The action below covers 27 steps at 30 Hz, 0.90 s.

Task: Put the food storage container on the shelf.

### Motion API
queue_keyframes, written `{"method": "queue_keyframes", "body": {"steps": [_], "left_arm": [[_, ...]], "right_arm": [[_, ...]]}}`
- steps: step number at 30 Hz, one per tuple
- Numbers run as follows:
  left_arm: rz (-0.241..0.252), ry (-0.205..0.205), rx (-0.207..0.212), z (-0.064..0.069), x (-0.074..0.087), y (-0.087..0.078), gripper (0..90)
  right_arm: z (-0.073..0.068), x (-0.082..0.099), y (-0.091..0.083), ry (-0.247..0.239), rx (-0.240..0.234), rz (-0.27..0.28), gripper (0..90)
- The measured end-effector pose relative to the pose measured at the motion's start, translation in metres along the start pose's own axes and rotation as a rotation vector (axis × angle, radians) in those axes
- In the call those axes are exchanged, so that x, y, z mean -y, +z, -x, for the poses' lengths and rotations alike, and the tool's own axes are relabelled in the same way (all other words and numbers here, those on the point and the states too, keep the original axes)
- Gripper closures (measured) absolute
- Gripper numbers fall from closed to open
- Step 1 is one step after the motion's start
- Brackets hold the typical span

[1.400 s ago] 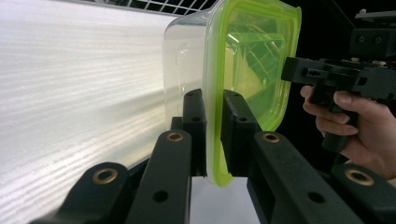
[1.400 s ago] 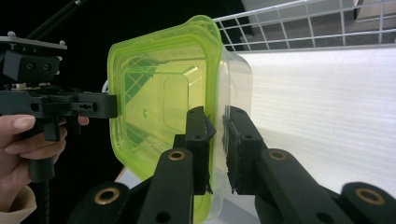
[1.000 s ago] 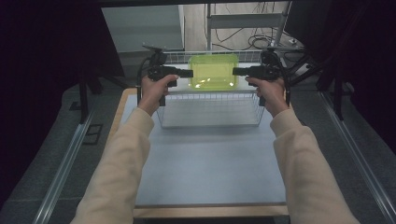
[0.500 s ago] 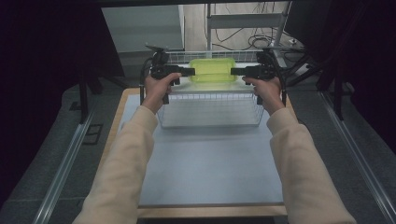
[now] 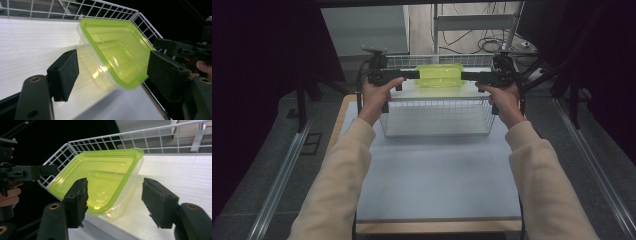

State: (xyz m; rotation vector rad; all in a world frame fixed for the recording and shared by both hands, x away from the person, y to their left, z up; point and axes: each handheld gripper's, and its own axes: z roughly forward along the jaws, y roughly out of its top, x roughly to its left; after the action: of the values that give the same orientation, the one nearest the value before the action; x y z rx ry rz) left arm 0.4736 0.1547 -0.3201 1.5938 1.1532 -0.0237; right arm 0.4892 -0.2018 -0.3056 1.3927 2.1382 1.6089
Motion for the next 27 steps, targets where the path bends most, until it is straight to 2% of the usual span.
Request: {"method": "queue_keyframes", "body": {"steps": [1,4,10,12,15,20,23,27], "left_arm": [[-0.002,0.014,0.006,0.003,0.004,-0.004,25.2],[-0.003,0.059,-0.011,0.012,0.016,-0.017,24.2],[-0.003,0.114,0.000,0.030,0.047,-0.041,23.5],[0.002,0.140,-0.002,0.036,0.060,-0.049,23.4],[0.010,0.144,0.019,0.041,0.083,-0.059,23.4],[0.007,0.175,0.056,0.047,0.127,-0.072,23.5],[-0.007,0.184,0.062,0.048,0.156,-0.075,23.3],[-0.018,0.193,0.054,0.045,0.186,-0.075,23.2]], "right_arm": [[-0.002,0.001,-0.003,-0.009,-0.007,0.005,35.9],[-0.008,0.007,-0.016,-0.055,-0.010,0.013,32.7],[-0.018,0.029,-0.038,-0.134,-0.053,-0.007,27.9],[-0.022,0.040,-0.045,-0.167,-0.061,-0.005,27.0],[-0.029,0.060,-0.055,-0.229,-0.064,-0.003,25.4],[-0.041,0.105,-0.068,-0.310,-0.096,-0.018,24.1],[-0.044,0.132,-0.076,-0.306,-0.131,-0.021,23.9],[-0.042,0.167,-0.084,-0.290,-0.161,-0.042,23.9]]}}
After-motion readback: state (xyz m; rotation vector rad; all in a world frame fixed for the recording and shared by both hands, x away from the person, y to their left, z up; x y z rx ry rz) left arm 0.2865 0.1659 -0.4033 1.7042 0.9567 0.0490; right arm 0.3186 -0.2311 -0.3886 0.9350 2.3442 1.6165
